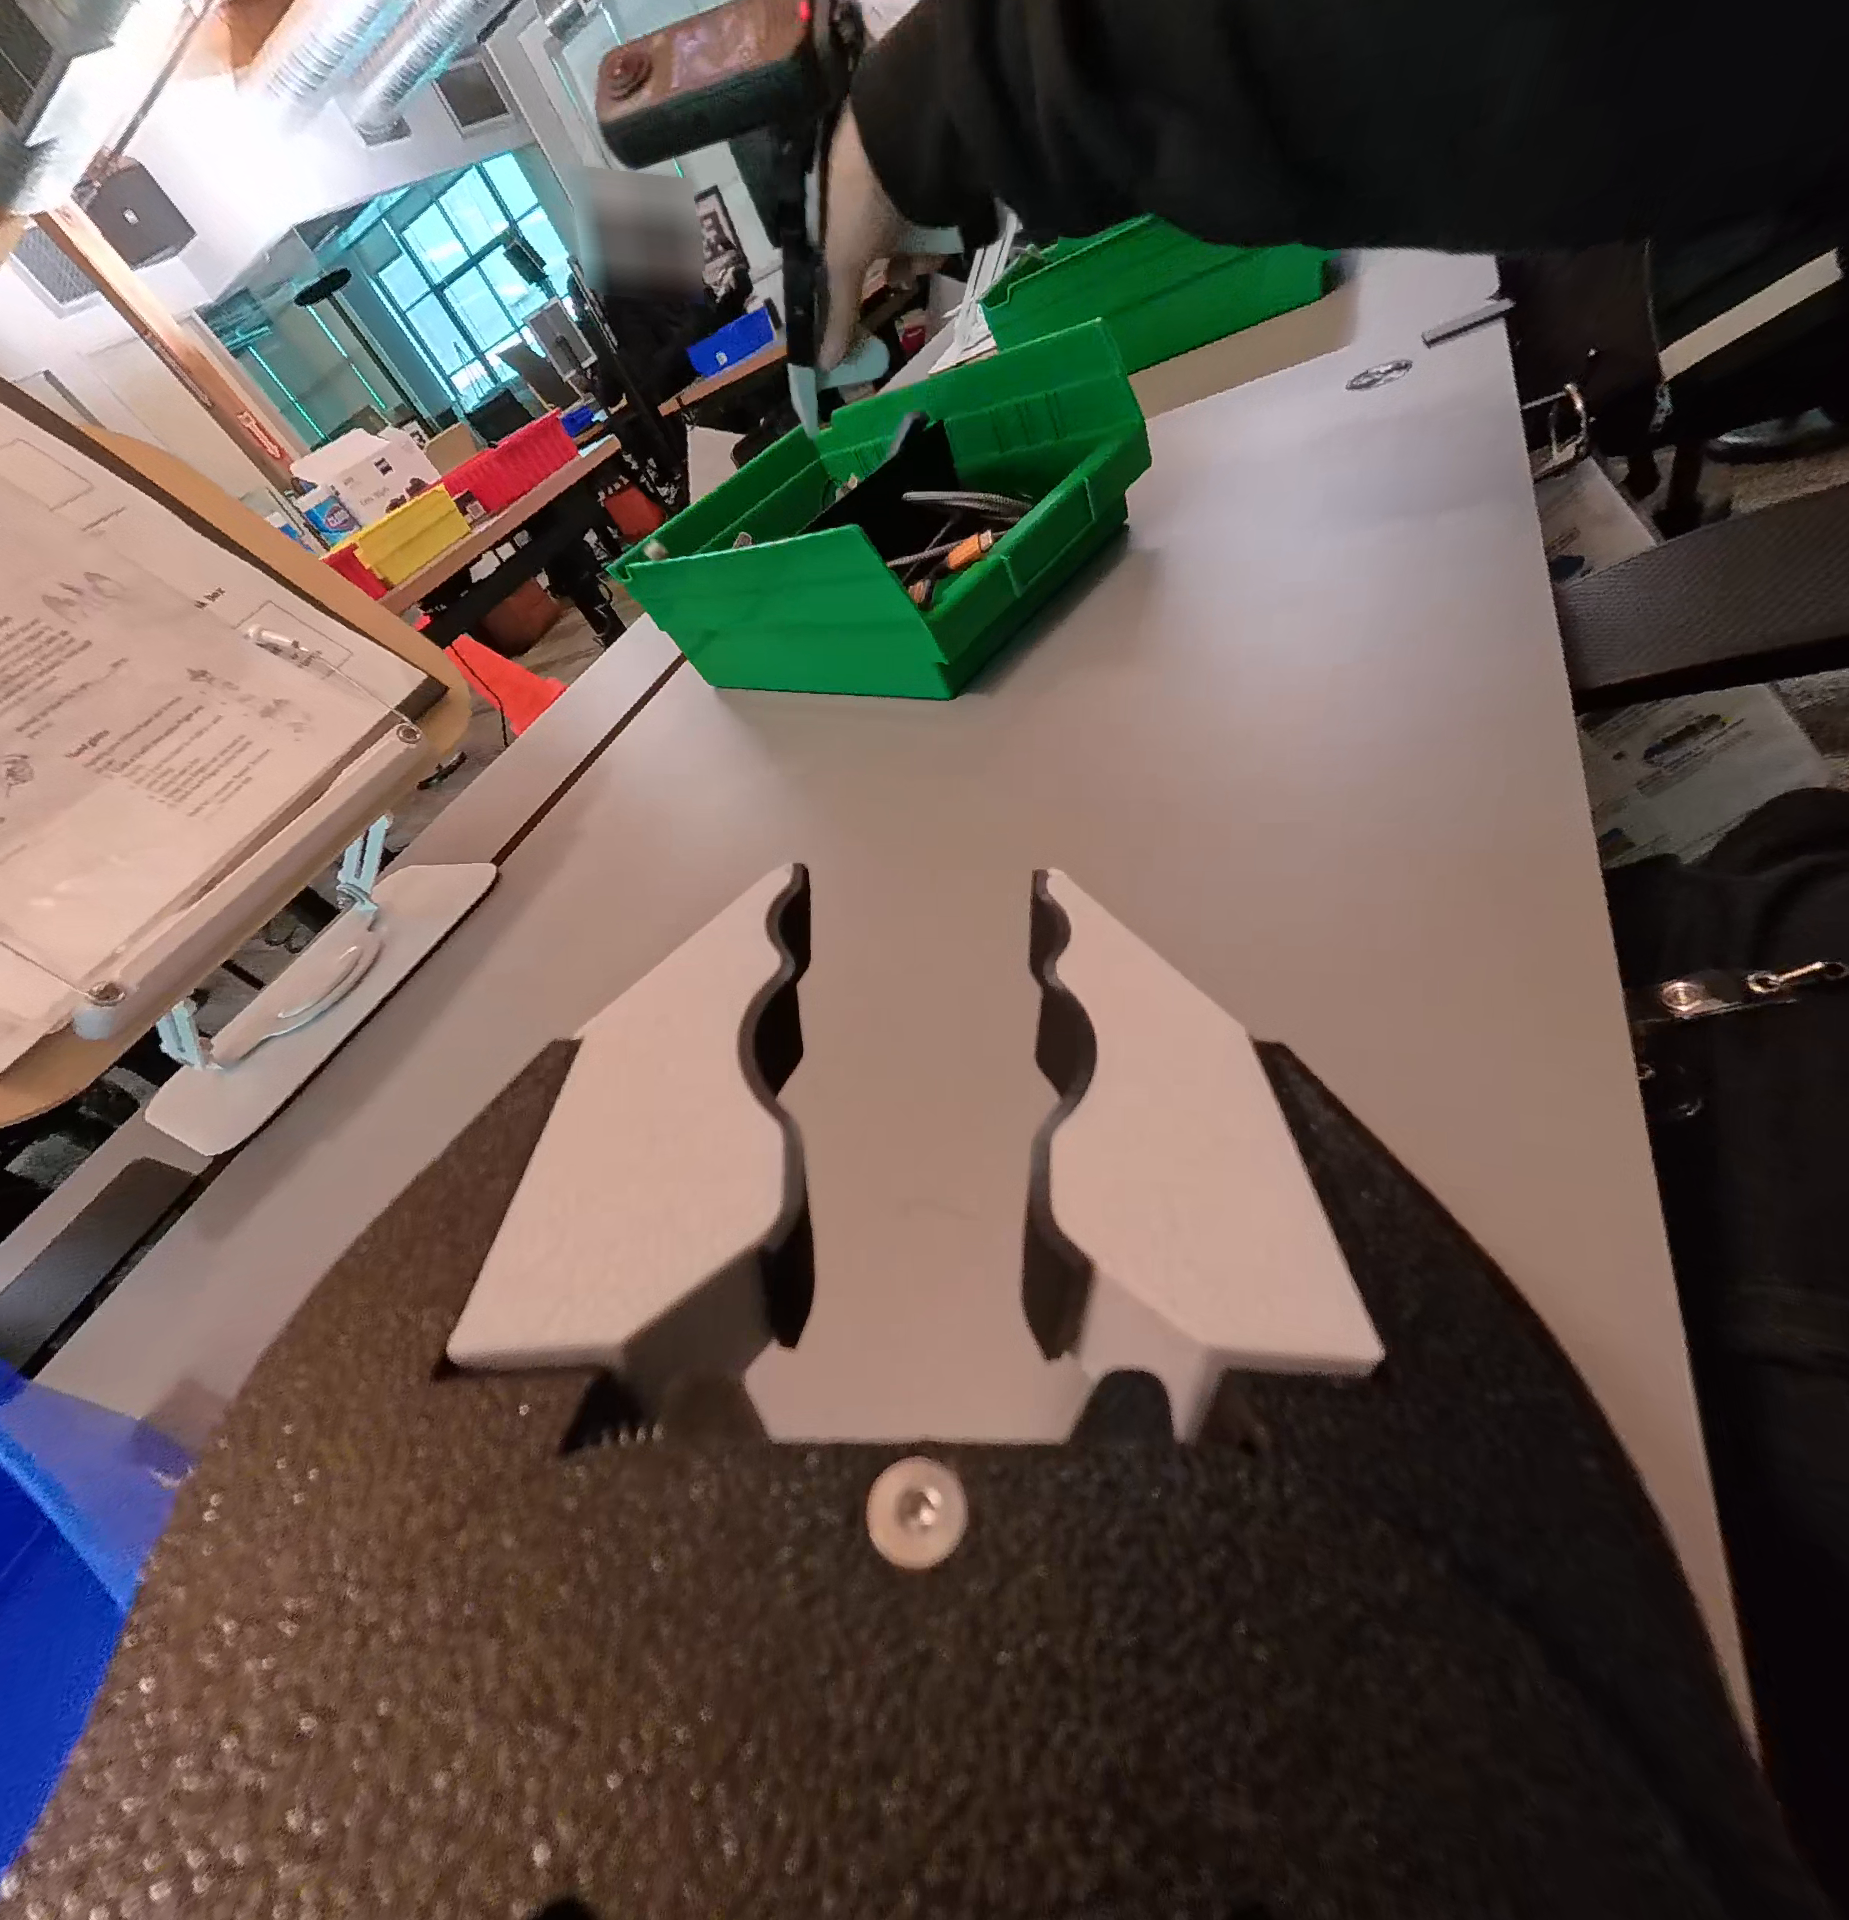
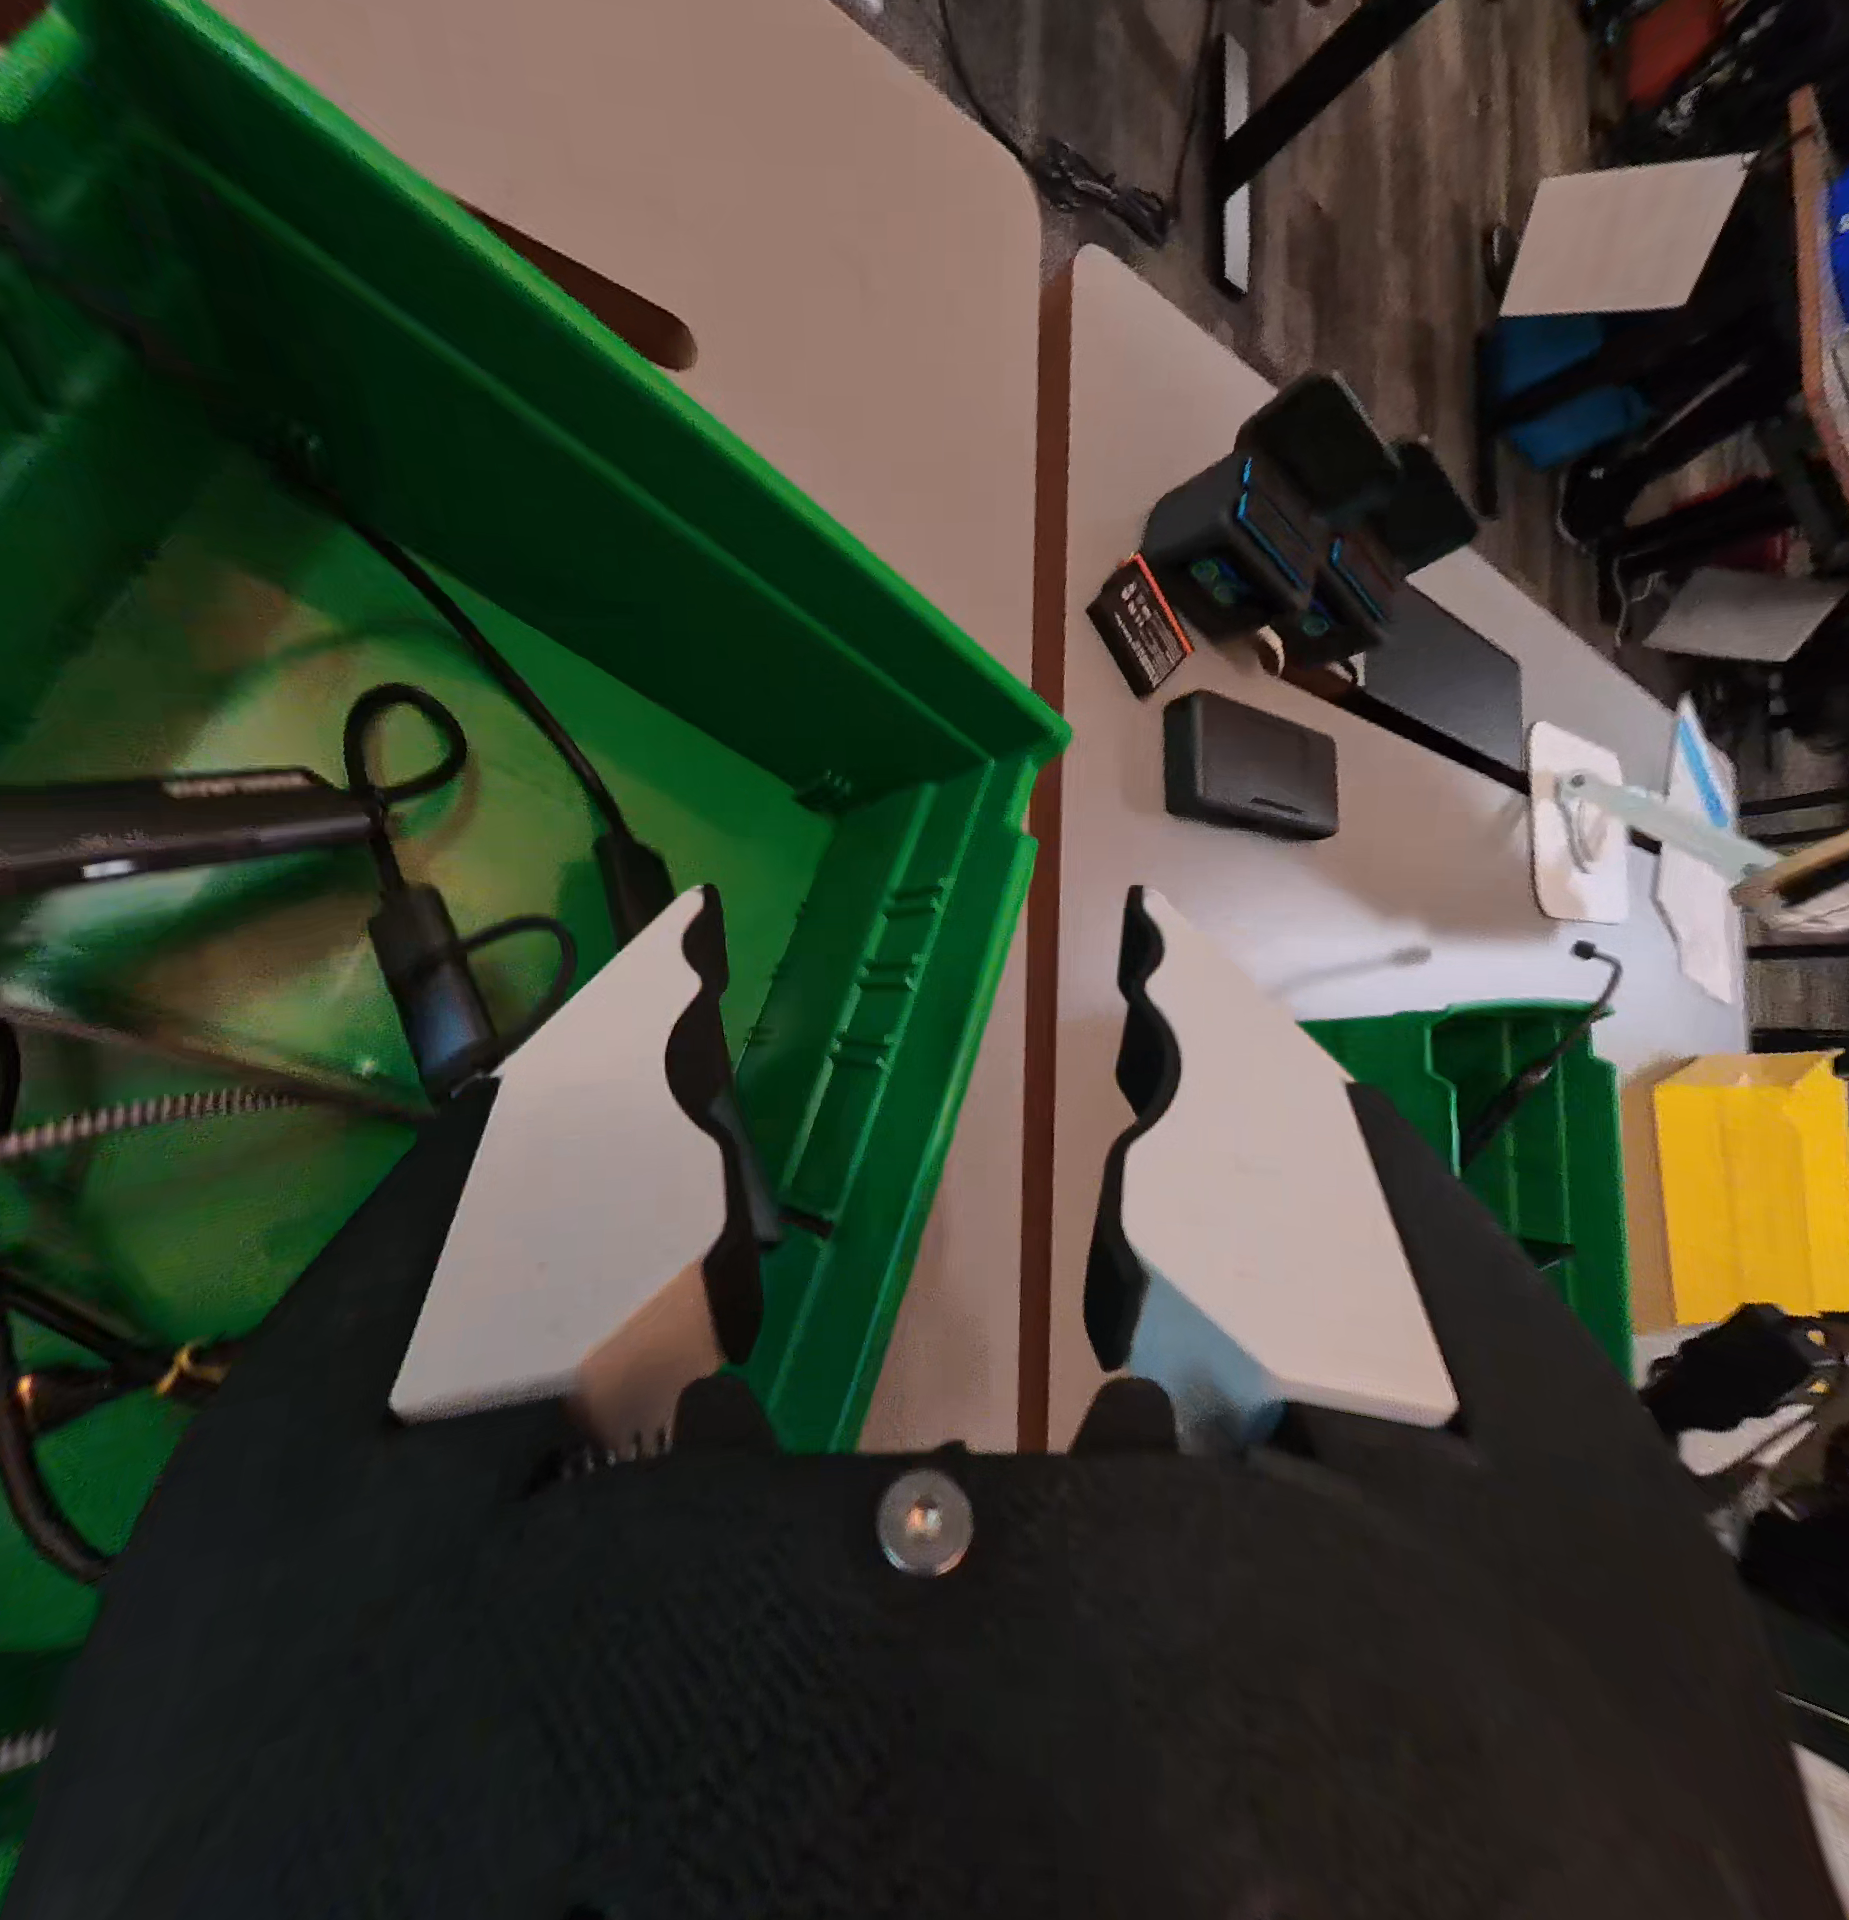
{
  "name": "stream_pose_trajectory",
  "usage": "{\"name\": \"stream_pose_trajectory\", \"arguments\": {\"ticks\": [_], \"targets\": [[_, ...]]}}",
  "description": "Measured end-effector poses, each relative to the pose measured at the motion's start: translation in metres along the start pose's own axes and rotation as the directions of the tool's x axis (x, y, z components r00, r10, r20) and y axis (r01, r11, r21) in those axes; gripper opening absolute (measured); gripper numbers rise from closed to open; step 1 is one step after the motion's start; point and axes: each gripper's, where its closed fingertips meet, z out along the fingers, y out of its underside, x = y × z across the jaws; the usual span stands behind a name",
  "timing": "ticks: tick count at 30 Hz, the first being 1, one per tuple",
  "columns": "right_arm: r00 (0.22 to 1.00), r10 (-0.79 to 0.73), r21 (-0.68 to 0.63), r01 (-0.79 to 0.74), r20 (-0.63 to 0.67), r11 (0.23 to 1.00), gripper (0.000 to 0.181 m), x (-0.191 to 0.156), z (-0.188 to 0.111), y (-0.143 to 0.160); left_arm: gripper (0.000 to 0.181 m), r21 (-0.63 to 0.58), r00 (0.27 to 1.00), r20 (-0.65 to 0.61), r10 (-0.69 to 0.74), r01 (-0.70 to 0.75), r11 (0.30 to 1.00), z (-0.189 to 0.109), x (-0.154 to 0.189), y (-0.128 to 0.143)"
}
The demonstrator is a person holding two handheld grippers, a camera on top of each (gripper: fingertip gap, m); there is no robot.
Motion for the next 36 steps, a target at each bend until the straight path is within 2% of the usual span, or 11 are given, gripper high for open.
{"name": "stream_pose_trajectory", "arguments": {"ticks": [5,8,11,15,18,22,24,26,29,32,36], "targets": [[0.998,0.048,0.042,-0.049,0.034,0.998,0.083,0.013,-0.017,0.019,0.04,-0.005,1.0,-0.007,-0.004,0.004,1.0,0.0,0.002,-0.001],[0.989,0.105,0.181,-0.122,0.099,0.976,0.086,0.003,-0.044,0.015,0.041,-0.016,1.0,-0.024,0.0,-0.001,1.0,0.004,0.006,0.0],[0.967,0.157,0.336,-0.217,0.199,0.916,0.089,-0.023,-0.087,0.02,0.041,-0.016,0.999,-0.046,-0.02,0.019,1.0,0.009,0.012,0.001],[0.977,0.127,0.477,-0.195,0.172,0.857,0.095,-0.06,-0.139,0.058,0.043,-0.043,0.996,-0.048,-0.069,0.067,0.997,0.022,0.019,0.006],[0.97,0.189,0.534,-0.242,0.153,0.81,0.099,-0.071,-0.157,0.086,0.048,-0.063,0.991,-0.004,-0.137,0.137,0.989,0.038,0.02,0.007],[0.957,0.279,0.501,-0.279,0.077,0.819,0.103,-0.04,-0.154,0.108,0.052,-0.055,0.951,0.043,-0.307,0.309,0.95,0.081,0.021,-0.005],[0.937,0.347,0.544,-0.308,0.033,0.78,0.103,-0.02,-0.158,0.113,0.057,-0.109,0.939,0.082,-0.334,0.342,0.934,0.11,0.016,-0.007],[0.934,0.346,0.53,-0.336,0.083,0.778,0.104,-0.021,-0.155,0.118,0.067,-0.162,0.935,0.125,-0.331,0.348,0.923,0.143,0.005,-0.012],[0.923,0.374,0.516,-0.362,0.085,0.776,0.104,-0.015,-0.147,0.129,0.076,-0.203,0.93,0.156,-0.334,0.361,0.91,0.192,-0.009,-0.023],[0.877,0.462,0.486,-0.464,0.134,0.741,0.101,-0.009,-0.131,0.14,0.074,-0.184,0.91,0.229,-0.346,0.39,0.902,0.234,-0.033,-0.031],[0.815,0.491,0.449,-0.579,0.306,0.681,0.09,-0.026,-0.112,0.138,0.069,-0.169,0.867,0.277,-0.415,0.469,0.867,0.279,-0.049,-0.028]]}}
